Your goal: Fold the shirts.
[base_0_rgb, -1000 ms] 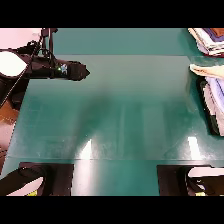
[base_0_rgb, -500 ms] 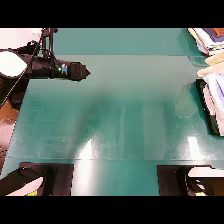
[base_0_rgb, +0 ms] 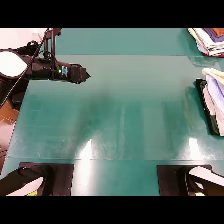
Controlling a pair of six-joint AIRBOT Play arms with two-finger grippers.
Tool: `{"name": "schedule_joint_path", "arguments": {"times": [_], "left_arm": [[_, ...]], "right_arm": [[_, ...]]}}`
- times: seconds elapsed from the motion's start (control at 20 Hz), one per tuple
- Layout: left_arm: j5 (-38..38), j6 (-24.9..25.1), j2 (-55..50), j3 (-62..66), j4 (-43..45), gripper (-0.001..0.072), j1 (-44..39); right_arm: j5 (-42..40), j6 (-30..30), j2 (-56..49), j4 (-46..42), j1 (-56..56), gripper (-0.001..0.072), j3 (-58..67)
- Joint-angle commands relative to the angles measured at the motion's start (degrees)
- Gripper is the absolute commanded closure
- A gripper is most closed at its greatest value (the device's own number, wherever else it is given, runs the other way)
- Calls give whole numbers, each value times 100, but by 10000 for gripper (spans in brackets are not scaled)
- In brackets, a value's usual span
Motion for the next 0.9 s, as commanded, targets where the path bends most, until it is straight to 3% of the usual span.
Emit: {"name": "schedule_joint_path", "arguments": {"times": [0.0, 0.1, 0.2, 0.3, 0.35, 0.6, 0.85], "left_arm": [[-35, 63, -2, 0, 0, 684, -2], [-57, 63, -2, 0, 0, 684, -2], [-92, 70, -2, 0, 0, 684, -2], [-90, 70, -2, 0, 0, 684, -2], [-90, 70, -2, 0, 0, 684, -2], [-122, 68, 0, 0, -2, 684, -2], [17, 55, 0, 0, -4, 684, -2]], "right_arm": [[57, -4, 595, -511, -398, 678, -1158], [52, -9, 758, -514, -623, 580, -1609], [83, -9, 857, -507, -811, 574, -1878], [79, -68, 942, -507, -876, 334, -2050], [79, -129, 953, -507, -874, 268, -2044], [-9, -127, 953, -168, -468, 252, -1318], [-498, -125, 949, 752, 1298, 263, -671]]}}
